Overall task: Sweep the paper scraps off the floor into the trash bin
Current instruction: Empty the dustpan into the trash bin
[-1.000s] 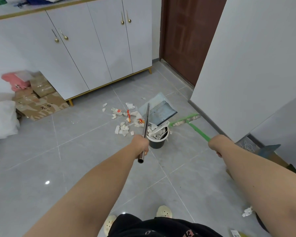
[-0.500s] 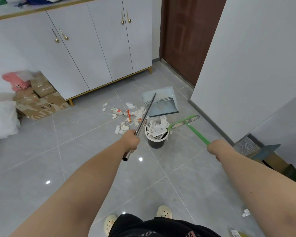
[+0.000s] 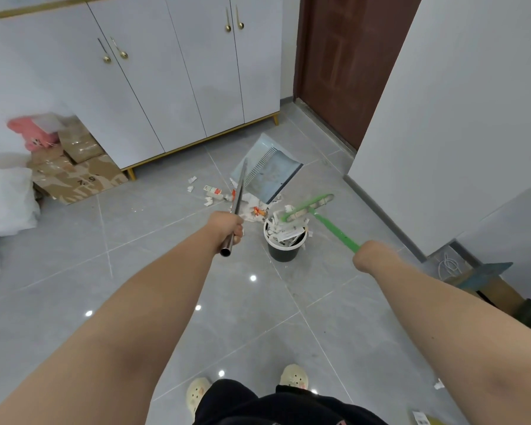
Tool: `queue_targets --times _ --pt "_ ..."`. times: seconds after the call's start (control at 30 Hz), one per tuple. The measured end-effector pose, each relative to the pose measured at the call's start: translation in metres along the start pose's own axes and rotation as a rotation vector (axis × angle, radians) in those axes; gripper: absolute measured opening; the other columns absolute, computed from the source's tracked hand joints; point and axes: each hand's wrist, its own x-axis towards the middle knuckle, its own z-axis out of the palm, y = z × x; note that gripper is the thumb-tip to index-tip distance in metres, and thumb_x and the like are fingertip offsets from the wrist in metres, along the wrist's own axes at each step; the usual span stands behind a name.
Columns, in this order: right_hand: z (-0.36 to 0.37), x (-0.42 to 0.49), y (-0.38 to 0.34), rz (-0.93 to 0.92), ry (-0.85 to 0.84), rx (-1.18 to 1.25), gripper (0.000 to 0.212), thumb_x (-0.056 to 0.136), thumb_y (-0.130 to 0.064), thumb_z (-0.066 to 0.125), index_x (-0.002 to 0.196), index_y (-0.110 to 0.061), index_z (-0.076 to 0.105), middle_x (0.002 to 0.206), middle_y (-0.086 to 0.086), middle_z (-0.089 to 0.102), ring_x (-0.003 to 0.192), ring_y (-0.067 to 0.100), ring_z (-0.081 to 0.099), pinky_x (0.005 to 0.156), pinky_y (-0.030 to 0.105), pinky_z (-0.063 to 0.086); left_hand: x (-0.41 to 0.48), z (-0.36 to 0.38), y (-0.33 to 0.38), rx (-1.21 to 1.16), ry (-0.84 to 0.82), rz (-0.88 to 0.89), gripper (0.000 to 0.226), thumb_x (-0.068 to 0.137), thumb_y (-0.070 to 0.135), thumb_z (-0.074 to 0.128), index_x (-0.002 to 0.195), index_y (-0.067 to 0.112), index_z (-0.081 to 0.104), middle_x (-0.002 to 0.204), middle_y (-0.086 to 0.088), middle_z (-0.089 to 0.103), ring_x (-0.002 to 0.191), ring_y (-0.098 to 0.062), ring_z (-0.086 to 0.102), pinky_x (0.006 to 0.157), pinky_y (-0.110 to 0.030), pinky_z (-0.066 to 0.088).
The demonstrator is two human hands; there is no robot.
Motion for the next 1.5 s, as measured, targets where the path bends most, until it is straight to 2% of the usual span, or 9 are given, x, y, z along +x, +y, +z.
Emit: queue_targets --times 0.13,0.27,0.47,0.63,0.8,0.93,1.07,1.27,1.5 --pt "-0.001 -0.005 -0.021 -0.044 0.042 -0.291 0.031 0.093 -0.011 0.046 0.122 -0.014 0.058 0.118 0.002 0.061 0.112 0.022 0.059 0.088 0.03 0.047 0.012 -0.015 0.002 -0.023 0.035 -0.022 0.021 0.094 -0.004 0.041 0.076 0.005 0.044 0.06 -0.005 0.037 0.024 -0.005 0.033 0.032 -0.009 0.029" --pt "-0.001 0.004 -0.072 -0.083 -0.007 -0.446 0.038 0.093 -0.004 0.047 0.129 -0.013 0.055 0.129 0.001 0.056 0.118 0.024 0.055 0.085 0.034 0.048 0.025 -0.022 0.004 -0.072 0.07 -0.062 0.021 0.094 -0.004 0.04 0.077 0.006 0.042 0.061 -0.005 0.036 0.022 -0.006 0.032 0.033 -0.008 0.029" --pt "0.027 0.014 -0.13 -0.195 -0.004 -0.628 0.036 0.096 -0.002 0.042 0.131 -0.005 0.051 0.135 0.01 0.051 0.122 0.028 0.052 0.094 0.036 0.046 0.043 -0.023 0.0 -0.196 0.087 -0.139 0.01 0.096 -0.002 0.039 0.103 0.005 0.041 0.065 -0.005 0.036 0.022 -0.005 0.033 0.03 -0.008 0.029" --pt "0.089 0.024 -0.127 -0.139 -0.108 -0.607 0.037 0.094 0.001 0.041 0.131 0.001 0.049 0.129 0.013 0.054 0.114 0.032 0.058 0.082 0.039 0.054 0.063 -0.026 -0.012 -0.269 0.068 -0.23 0.016 0.097 -0.001 0.038 0.084 0.007 0.043 0.065 -0.004 0.035 0.022 -0.005 0.034 0.03 -0.008 0.029" --pt "0.126 0.017 -0.111 -0.168 -0.102 -0.7 0.051 0.092 0.005 0.043 0.138 0.015 0.023 0.121 0.019 0.057 0.1 0.027 0.066 0.074 0.03 0.056 0.075 -0.025 -0.02 -0.372 0.06 -0.306 0.018 0.098 -0.001 0.036 0.083 0.006 0.043 0.066 -0.002 0.034 0.022 -0.004 0.034 0.029 -0.008 0.028" --pt "0.115 0.016 -0.121 -0.193 -0.133 -0.719 0.049 0.09 0.007 0.044 0.137 0.014 0.029 0.126 0.02 0.053 0.104 0.031 0.064 0.072 0.032 0.055 0.071 -0.02 -0.022 -0.418 0.05 -0.35 0.018 0.098 0.0 0.035 0.084 0.01 0.041 0.065 -0.002 0.033 0.022 -0.005 0.032 0.028 -0.008 0.028" --pt "0.094 0.014 -0.126 -0.237 -0.18 -0.655 0.042 0.086 0.009 0.051 0.128 0.003 0.051 0.126 0.012 0.055 0.105 0.031 0.063 0.037 0.03 0.045 0.059 -0.014 -0.018 -0.442 0.04 -0.354 0.017 0.097 -0.001 0.034 0.084 0.01 0.041 0.065 -0.001 0.033 0.022 -0.006 0.032 0.028 -0.008 0.03" --pt "0.051 0.016 -0.098 -0.197 -0.162 -0.486 0.04 0.095 -0.001 0.044 0.134 -0.005 0.049 0.132 0.006 0.055 0.119 0.028 0.056 0.088 0.038 0.052 0.04 -0.019 -0.015 -0.446 0.034 -0.302 0.02 0.096 -0.001 0.032 0.082 0.009 0.042 0.066 -0.001 0.032 0.023 -0.006 0.032 0.029 -0.009 0.03" --pt "-0.01 -0.006 -0.07 -0.211 0.012 -0.466 0.036 0.094 -0.01 0.048 0.13 -0.015 0.055 0.128 0.0 0.058 0.119 0.021 0.056 0.094 0.03 0.049 0.017 -0.03 0.001 -0.439 0.045 -0.264 0.023 0.094 -0.001 0.032 0.077 0.011 0.041 0.044 -0.002 0.036 0.022 -0.007 0.033 0.028 -0.009 0.031"
